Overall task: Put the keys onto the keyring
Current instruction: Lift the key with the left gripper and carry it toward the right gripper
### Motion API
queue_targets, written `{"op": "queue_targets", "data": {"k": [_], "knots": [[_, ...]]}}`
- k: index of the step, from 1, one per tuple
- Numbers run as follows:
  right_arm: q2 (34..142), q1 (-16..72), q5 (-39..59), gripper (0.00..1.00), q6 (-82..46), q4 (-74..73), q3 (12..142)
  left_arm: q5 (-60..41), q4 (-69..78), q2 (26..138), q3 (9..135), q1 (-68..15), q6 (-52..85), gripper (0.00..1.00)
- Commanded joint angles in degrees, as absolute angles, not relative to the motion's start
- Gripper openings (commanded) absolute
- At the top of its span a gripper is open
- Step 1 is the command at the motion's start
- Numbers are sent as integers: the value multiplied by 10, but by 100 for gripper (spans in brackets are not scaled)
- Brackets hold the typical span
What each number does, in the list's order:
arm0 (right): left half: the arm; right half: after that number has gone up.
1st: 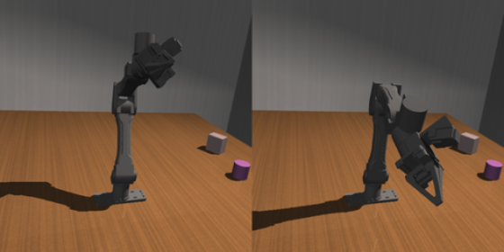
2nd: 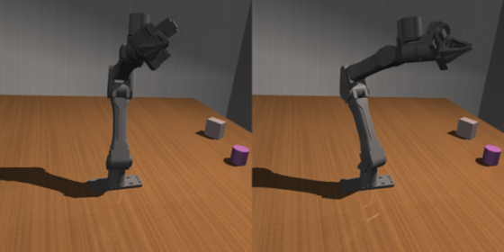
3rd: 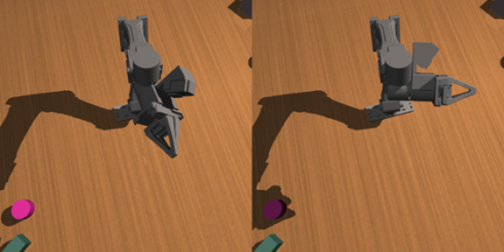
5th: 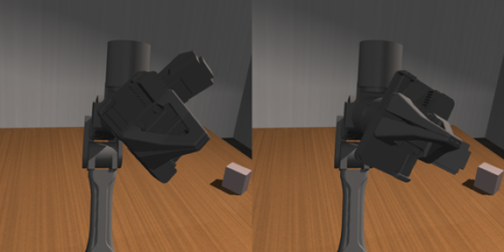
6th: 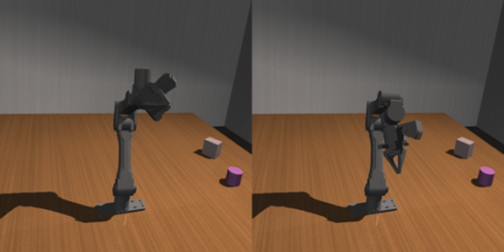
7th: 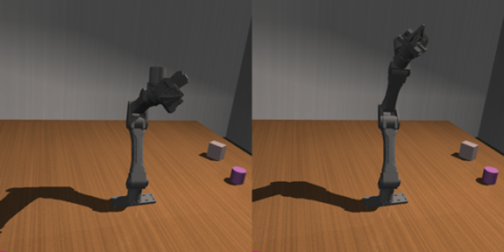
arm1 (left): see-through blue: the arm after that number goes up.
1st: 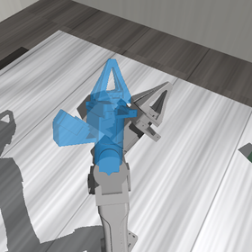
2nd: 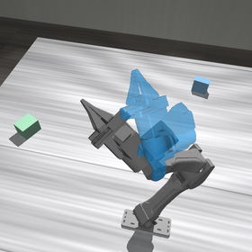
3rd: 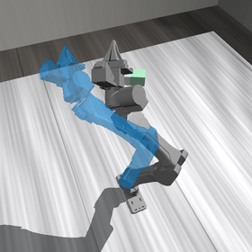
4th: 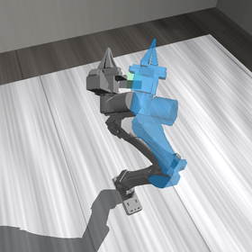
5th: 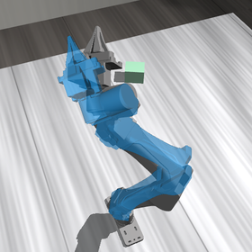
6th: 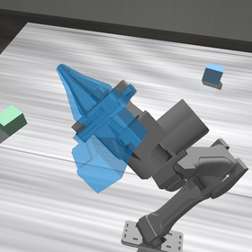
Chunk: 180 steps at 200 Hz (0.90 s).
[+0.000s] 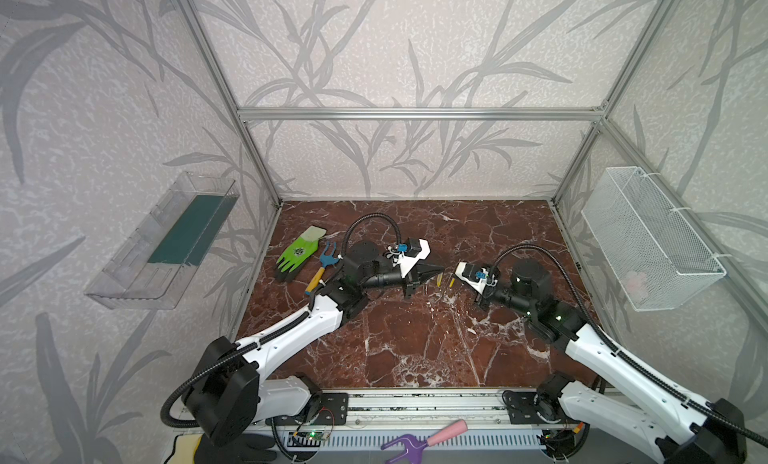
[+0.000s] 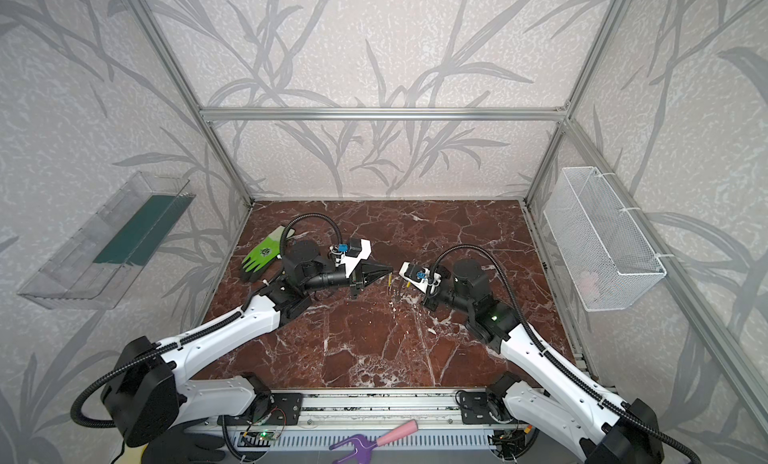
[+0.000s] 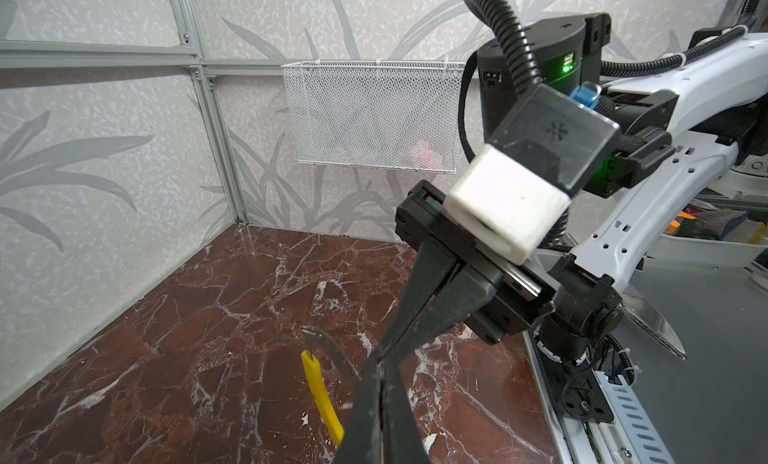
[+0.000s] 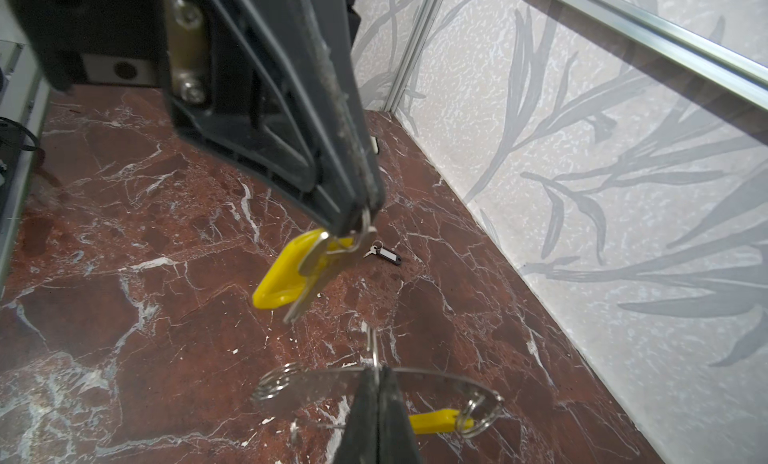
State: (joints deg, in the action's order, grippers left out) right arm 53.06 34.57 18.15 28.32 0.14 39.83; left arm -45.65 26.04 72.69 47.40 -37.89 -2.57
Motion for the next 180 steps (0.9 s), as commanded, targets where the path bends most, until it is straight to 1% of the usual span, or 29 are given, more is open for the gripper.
{"op": "queue_targets", "data": {"k": [1, 46, 90, 180], "knots": [[530, 348, 160, 0, 271, -7, 435, -434, 239, 731, 502, -388, -43, 0], [533, 349, 170, 0, 250, -17, 441, -404, 225, 737, 509, -396, -59, 0], [534, 349, 178, 0, 241, -16, 443, -363, 244, 742, 505, -405, -65, 0], [550, 350, 171, 0, 225, -2, 459, -361, 265, 748, 502, -413, -62, 0]]}}
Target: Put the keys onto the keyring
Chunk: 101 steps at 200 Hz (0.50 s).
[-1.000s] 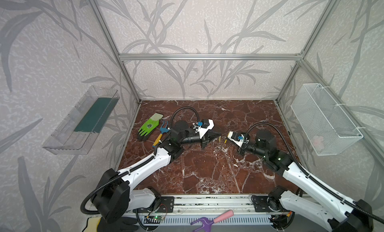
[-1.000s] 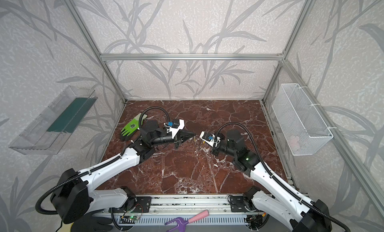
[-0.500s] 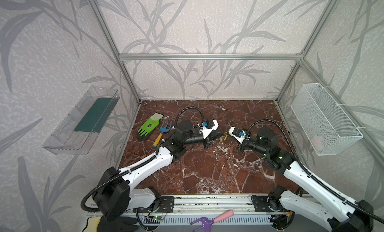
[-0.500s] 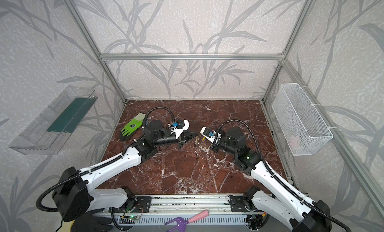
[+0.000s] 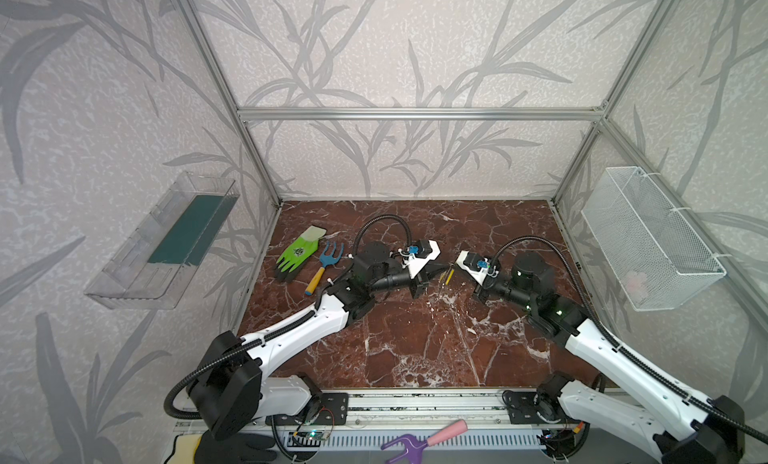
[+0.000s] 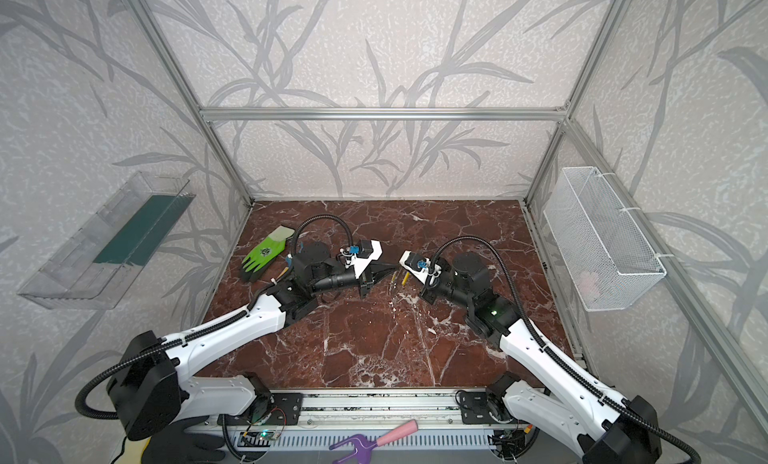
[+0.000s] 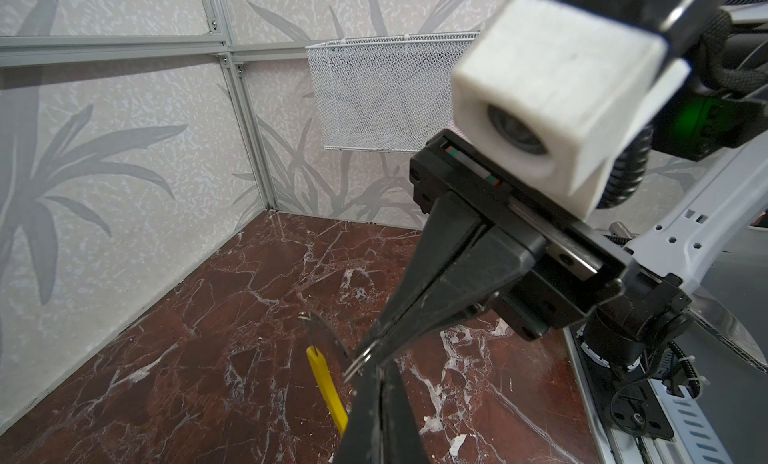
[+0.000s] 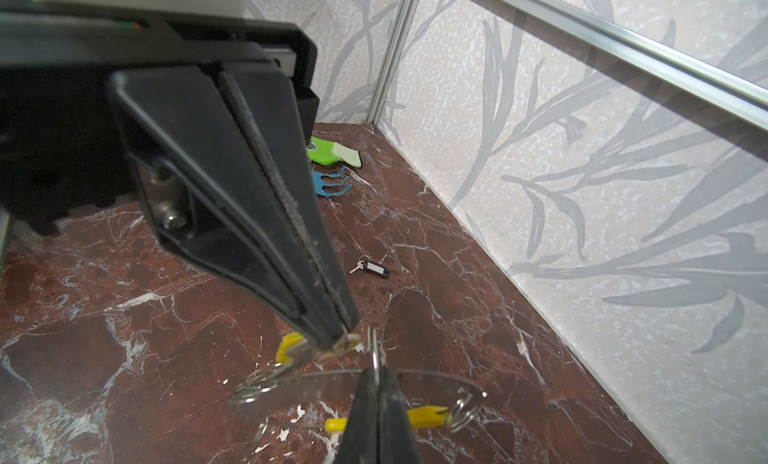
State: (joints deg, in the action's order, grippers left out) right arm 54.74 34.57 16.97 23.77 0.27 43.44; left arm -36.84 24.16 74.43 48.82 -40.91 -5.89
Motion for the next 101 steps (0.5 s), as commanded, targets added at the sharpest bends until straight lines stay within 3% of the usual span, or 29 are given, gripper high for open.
{"op": "queue_targets", "data": {"k": [1, 101], "knots": [[550, 350, 171, 0, 226, -2, 459, -361, 265, 748, 503, -413, -62, 0], [557, 355, 163, 0, 221, 11, 470, -303, 249, 755, 511, -429, -87, 0]]}}
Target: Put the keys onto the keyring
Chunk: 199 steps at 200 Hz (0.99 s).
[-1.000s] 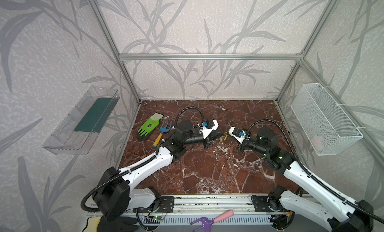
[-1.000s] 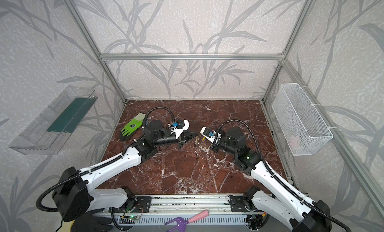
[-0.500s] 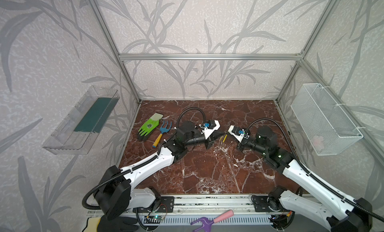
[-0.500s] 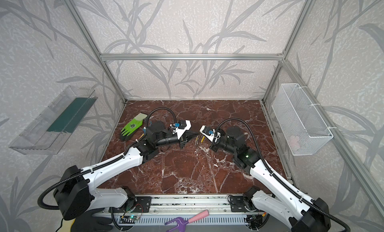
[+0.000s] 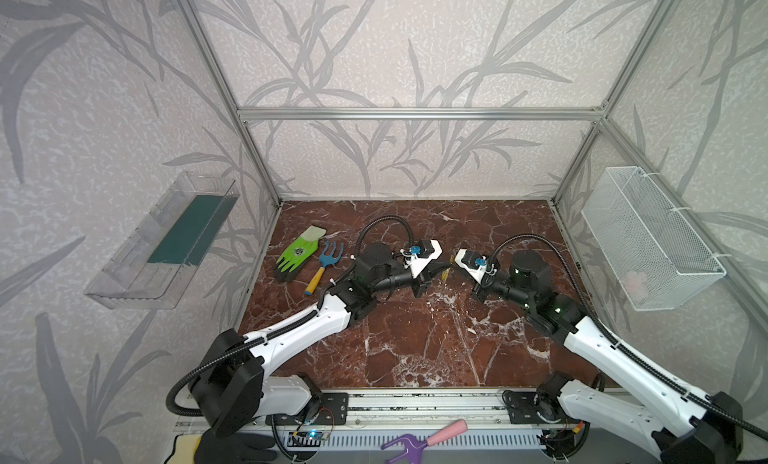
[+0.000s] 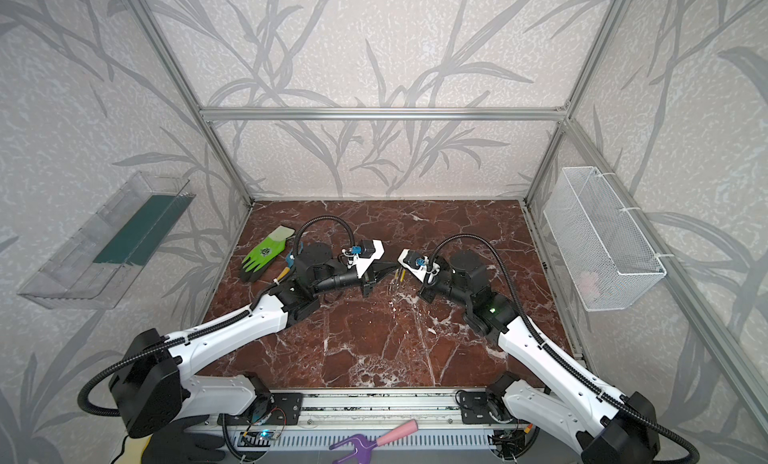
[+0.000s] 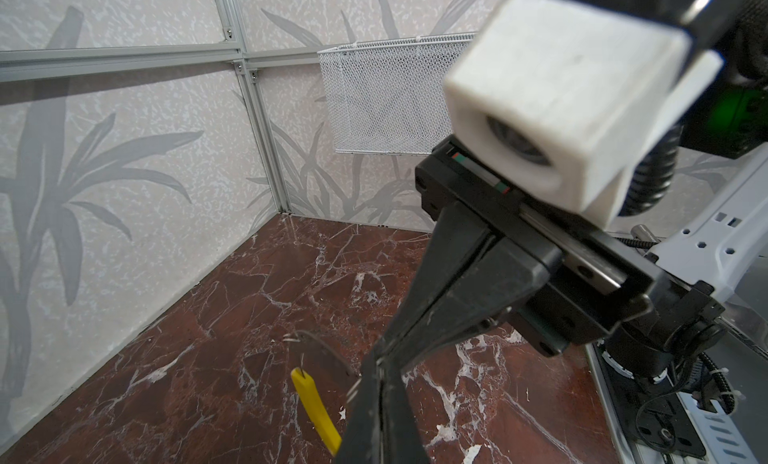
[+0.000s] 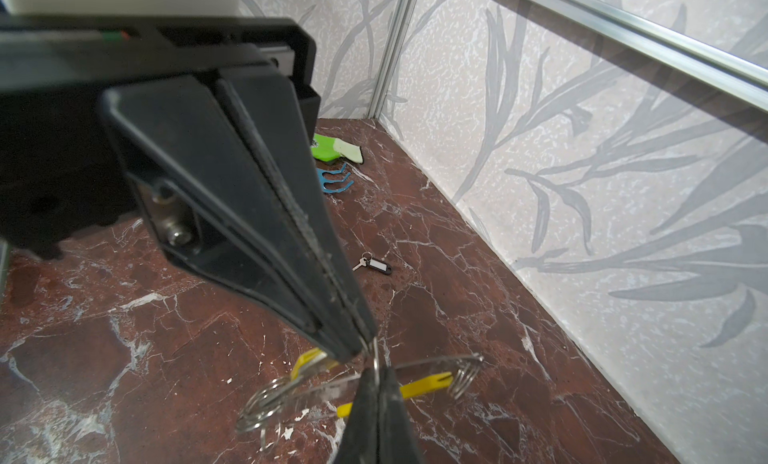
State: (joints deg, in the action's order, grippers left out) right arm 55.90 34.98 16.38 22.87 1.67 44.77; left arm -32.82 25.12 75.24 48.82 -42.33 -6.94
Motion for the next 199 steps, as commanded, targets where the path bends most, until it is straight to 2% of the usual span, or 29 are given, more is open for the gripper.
{"op": "queue_targets", "data": {"k": [1, 46, 199], "knots": [[557, 355, 163, 0, 221, 11, 470, -302, 249, 755, 511, -429, -87, 0], [559, 355, 166, 0, 229, 20, 471, -238, 291, 749, 492, -445, -96, 0], [542, 355, 157, 0, 223, 14, 459, -207, 241, 730, 487, -450, -102, 0]]}}
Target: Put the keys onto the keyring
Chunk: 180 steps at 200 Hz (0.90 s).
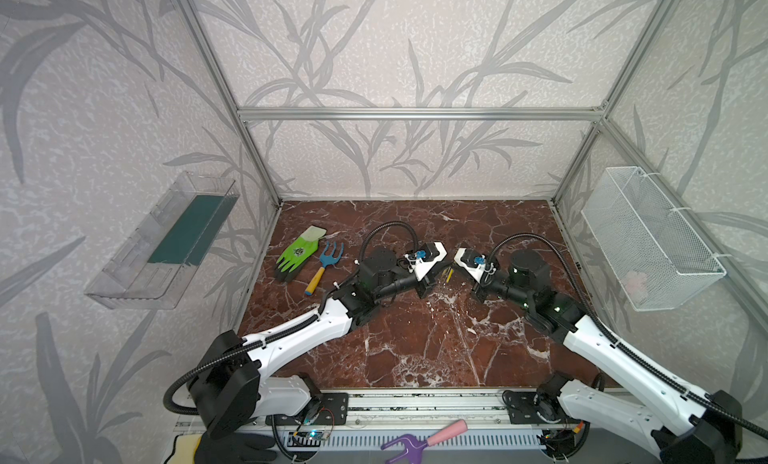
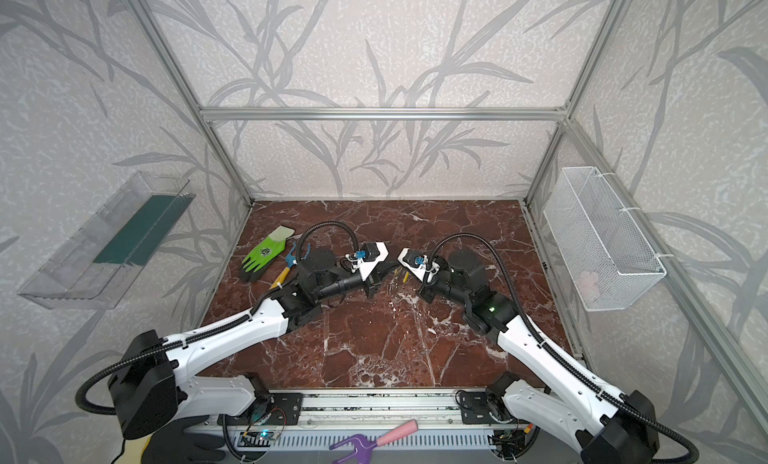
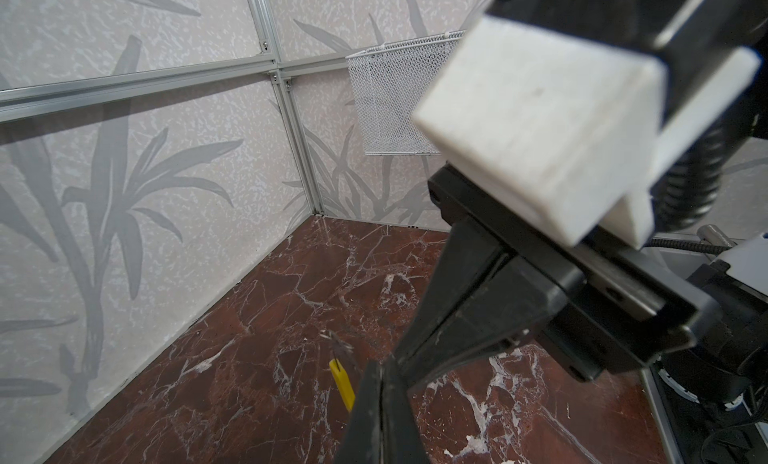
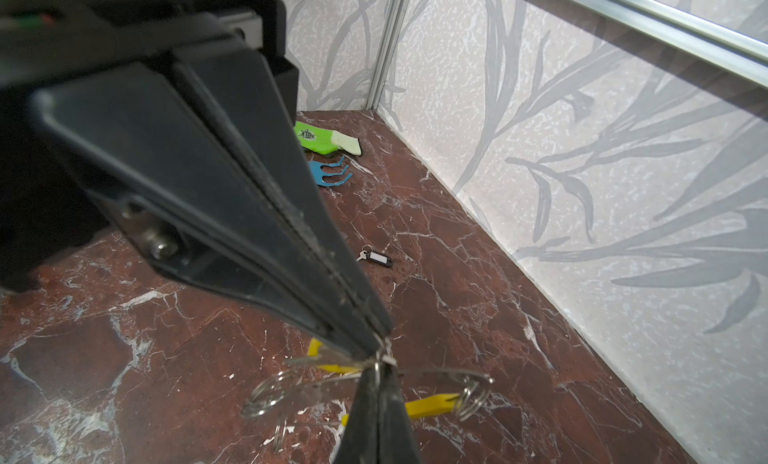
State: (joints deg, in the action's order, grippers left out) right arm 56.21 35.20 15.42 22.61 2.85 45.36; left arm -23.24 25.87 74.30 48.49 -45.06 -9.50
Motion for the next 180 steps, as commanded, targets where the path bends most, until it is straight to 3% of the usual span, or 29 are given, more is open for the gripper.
{"op": "queue_targets", "data": {"k": [1, 110, 180], "knots": [[542, 355, 157, 0, 223, 14, 459, -207, 240, 730, 487, -450, -102, 0], [533, 355, 154, 0, 215, -2, 446, -186, 225, 722, 480, -449, -90, 0], [529, 355, 137, 0, 206, -7, 447, -265, 229, 720, 476, -448, -73, 0]]}}
